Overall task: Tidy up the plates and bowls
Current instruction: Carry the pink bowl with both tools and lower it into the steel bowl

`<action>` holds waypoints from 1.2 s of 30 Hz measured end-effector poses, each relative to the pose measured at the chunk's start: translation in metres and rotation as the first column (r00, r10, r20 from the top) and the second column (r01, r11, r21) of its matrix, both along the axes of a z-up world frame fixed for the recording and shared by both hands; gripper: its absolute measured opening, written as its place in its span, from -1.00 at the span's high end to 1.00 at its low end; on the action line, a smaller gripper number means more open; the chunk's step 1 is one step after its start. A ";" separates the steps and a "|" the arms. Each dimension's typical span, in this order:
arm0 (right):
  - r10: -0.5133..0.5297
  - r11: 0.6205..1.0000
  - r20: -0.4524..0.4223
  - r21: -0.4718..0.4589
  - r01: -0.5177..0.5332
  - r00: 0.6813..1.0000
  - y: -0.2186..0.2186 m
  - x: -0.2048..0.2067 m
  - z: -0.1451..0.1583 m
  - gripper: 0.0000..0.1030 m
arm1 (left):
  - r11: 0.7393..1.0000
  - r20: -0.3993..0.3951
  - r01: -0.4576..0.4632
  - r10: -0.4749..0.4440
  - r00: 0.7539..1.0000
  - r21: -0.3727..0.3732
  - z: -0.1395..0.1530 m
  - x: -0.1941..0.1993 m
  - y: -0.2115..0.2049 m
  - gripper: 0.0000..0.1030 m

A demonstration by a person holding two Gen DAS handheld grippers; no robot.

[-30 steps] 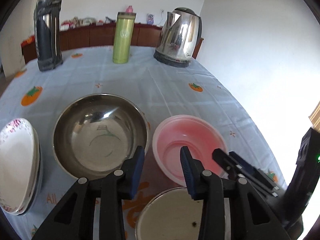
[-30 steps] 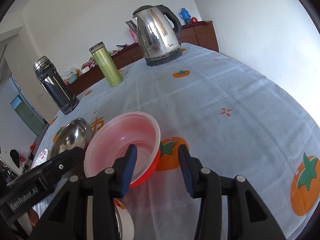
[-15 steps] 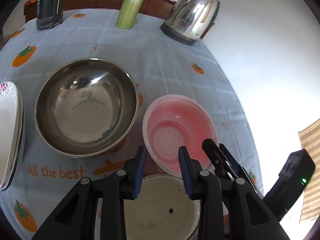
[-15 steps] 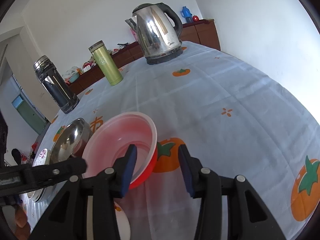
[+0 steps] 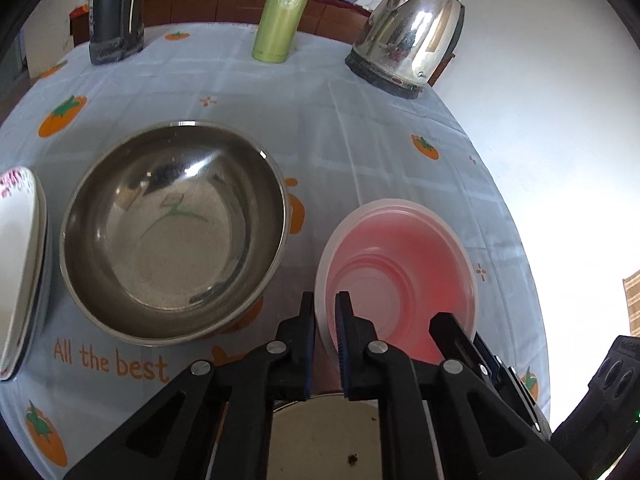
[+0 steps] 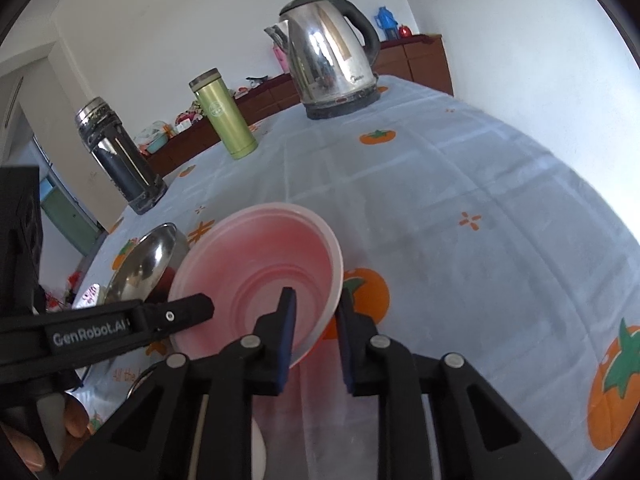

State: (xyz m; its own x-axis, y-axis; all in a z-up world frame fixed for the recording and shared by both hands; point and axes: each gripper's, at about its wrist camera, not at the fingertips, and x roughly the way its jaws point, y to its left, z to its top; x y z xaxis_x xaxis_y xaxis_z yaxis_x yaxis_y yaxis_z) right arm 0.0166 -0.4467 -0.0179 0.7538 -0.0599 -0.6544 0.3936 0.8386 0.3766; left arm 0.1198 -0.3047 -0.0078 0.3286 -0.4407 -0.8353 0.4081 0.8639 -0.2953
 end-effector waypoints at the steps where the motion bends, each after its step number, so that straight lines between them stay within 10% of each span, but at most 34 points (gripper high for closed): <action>1: -0.003 1.000 0.003 0.000 0.003 1.000 -0.001 -0.001 0.000 0.68 | 1.000 0.012 0.005 -0.005 1.000 0.001 0.002 -0.002 0.000 0.82; 17: 0.017 0.998 0.126 -0.065 -0.009 0.992 0.041 -0.009 0.043 0.71 | 0.999 0.190 -0.011 0.017 0.982 -0.031 0.041 -0.013 0.046 0.82; 36: 0.048 0.999 0.124 -0.026 -0.045 0.991 0.108 0.051 0.059 0.71 | 0.990 0.218 -0.126 0.138 0.966 -0.070 0.044 0.038 0.117 0.82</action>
